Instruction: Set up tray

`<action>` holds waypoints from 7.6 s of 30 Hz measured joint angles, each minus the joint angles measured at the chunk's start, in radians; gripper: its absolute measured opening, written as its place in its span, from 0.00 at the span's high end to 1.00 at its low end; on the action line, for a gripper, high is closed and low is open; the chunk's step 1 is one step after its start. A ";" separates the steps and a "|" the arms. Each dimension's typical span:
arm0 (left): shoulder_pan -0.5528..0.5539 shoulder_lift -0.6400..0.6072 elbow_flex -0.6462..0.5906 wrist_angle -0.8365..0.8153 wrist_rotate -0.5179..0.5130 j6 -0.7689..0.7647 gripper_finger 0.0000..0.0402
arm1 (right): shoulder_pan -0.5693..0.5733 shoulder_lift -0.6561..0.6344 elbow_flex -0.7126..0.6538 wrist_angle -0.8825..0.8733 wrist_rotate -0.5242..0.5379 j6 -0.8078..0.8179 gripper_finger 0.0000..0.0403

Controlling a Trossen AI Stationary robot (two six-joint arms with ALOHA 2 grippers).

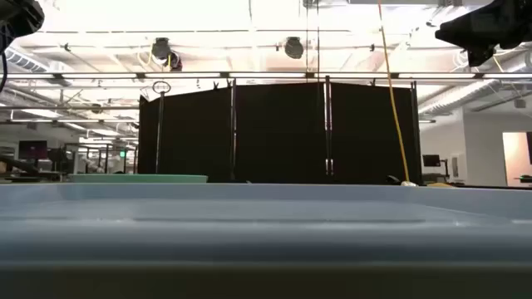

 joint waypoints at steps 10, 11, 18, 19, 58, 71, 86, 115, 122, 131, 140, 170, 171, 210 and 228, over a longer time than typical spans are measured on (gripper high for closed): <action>0.000 0.000 0.000 0.000 0.000 0.000 0.74 | 0.000 0.000 0.000 0.000 0.000 0.000 0.81; 0.000 0.000 0.000 0.000 0.000 0.000 0.74 | 0.000 0.000 0.000 0.000 0.000 0.000 0.81; 0.000 0.000 0.000 0.000 0.000 0.000 0.74 | 0.000 0.000 0.000 0.000 0.000 0.000 0.81; 0.000 0.000 0.000 0.000 0.000 0.000 0.74 | 0.000 0.000 0.000 0.000 0.000 0.000 0.81; 0.000 0.000 0.000 0.000 0.000 0.000 0.74 | 0.000 0.000 0.000 0.000 0.000 0.000 0.81; 0.000 0.000 0.000 0.000 0.000 0.000 0.74 | 0.000 0.000 0.000 0.000 0.000 0.000 0.81; 0.000 0.000 0.000 0.000 0.000 0.000 0.74 | 0.000 0.000 0.000 0.001 0.001 -0.053 0.81; 0.011 -0.002 0.000 0.150 0.024 0.009 0.74 | -0.003 0.001 -0.018 0.095 -0.160 0.344 0.81; 0.074 -0.002 0.000 0.256 -0.405 0.025 0.74 | -0.005 0.001 -0.128 0.337 -0.060 0.241 0.81; 0.170 -0.002 0.000 0.428 -0.687 0.010 0.74 | -0.005 -0.004 -0.336 0.724 -0.026 0.113 0.81; 0.275 0.000 0.000 0.476 -0.754 0.047 0.74 | -0.008 0.031 -0.324 0.858 -0.081 0.047 0.81; 0.876 0.001 0.291 -0.129 -0.181 0.033 0.74 | -0.010 0.308 -0.321 0.999 -0.232 0.152 0.81; 0.902 0.006 0.338 -0.248 -0.169 -0.009 0.74 | -0.010 0.313 -0.321 1.002 -0.231 0.155 0.81; 1.468 0.602 0.749 -0.826 0.338 0.266 0.60 | -0.019 0.383 -0.321 0.990 -0.205 0.211 0.81; 1.492 0.723 0.749 -0.818 0.364 0.250 0.41 | -0.019 0.388 -0.321 0.990 -0.204 0.214 0.81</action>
